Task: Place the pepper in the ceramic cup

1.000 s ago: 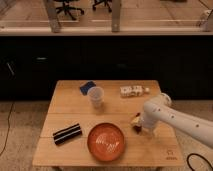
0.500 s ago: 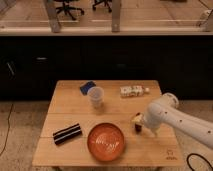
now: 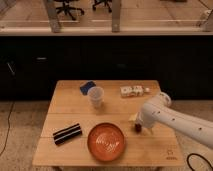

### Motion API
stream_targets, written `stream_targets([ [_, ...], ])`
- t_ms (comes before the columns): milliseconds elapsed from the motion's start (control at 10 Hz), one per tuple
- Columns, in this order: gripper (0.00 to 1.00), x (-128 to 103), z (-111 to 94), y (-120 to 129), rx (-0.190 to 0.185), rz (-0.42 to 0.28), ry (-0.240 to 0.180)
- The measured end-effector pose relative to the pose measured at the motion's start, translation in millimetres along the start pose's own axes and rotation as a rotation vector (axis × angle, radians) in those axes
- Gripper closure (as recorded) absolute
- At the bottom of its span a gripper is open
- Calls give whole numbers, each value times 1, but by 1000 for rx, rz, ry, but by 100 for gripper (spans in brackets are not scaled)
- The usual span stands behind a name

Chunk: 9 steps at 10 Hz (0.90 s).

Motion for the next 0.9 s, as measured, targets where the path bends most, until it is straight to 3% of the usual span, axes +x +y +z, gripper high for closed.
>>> stream_targets([
  [600,21,4,16,-16,-21,-27,5],
  [700,26,4,19,-19,-23,-33,2],
  [900,48,3,25,-22,-27,-43,-2],
])
